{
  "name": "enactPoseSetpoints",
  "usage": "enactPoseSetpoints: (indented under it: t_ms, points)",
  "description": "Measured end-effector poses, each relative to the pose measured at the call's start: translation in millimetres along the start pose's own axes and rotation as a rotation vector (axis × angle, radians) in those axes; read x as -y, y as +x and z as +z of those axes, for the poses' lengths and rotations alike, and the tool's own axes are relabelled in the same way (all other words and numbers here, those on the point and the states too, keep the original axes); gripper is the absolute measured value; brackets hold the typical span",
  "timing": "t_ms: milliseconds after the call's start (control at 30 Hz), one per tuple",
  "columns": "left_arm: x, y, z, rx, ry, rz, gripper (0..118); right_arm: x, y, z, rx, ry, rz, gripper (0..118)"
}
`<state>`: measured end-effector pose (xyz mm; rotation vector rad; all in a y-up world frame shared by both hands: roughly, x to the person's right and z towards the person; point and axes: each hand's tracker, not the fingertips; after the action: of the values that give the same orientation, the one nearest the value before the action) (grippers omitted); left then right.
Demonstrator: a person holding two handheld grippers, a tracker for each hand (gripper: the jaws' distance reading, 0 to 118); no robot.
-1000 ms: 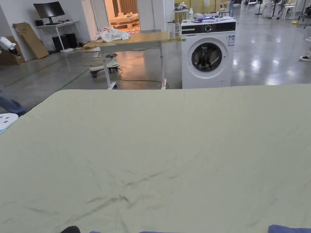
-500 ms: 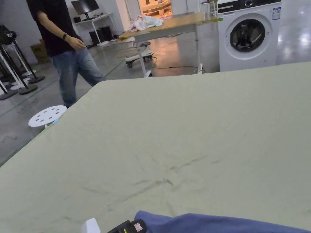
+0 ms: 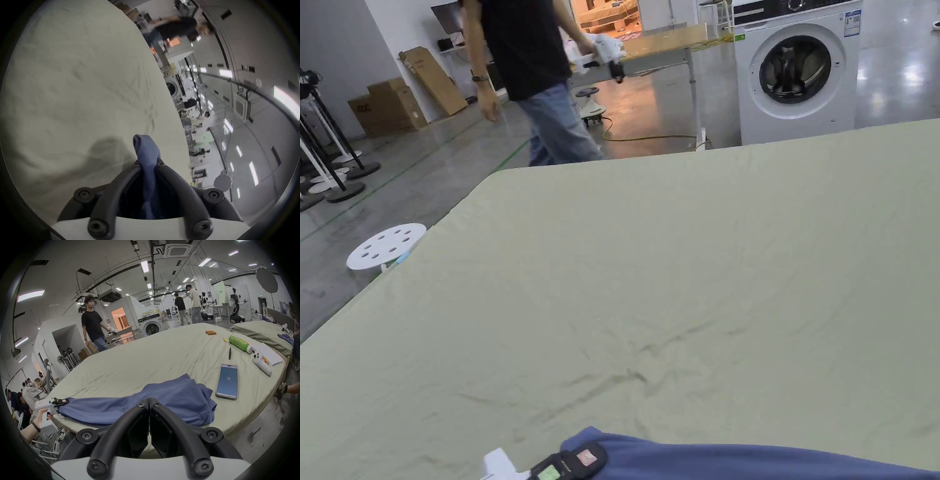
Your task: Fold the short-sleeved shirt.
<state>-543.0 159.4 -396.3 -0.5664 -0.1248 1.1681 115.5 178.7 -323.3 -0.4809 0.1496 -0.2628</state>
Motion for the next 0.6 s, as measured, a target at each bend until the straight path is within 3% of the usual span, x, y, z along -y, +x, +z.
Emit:
enactPoseSetpoints:
  t_ms: [200, 333, 433, 533, 600]
  points:
    - [-19.6, 35.2, 52.6, -0.072, 0.152, -0.074, 4, -0.5, 0.2, -0.9, -0.01, -0.002, 0.007, 0]
    - [-21.3, 68.4, 68.6, -0.177, 0.209, -0.233, 4, -0.1, -0.1, -2.1, -0.036, -0.011, -0.032, 0]
    - [3.6, 96.6, 54.6, -0.143, 0.154, -0.316, 4, -1.2, 2.2, -3.9, -0.103, 0.001, -0.124, 0]
    - [23.5, 100.5, 19.7, -0.113, 0.044, -0.439, 5, -4.9, -2.2, -4.8, -0.114, 0.024, -0.125, 0]
    - [52.9, 108.5, -6.9, -0.034, -0.009, -0.446, 5, -7.7, -5.1, -3.0, -0.13, 0.034, -0.138, 0]
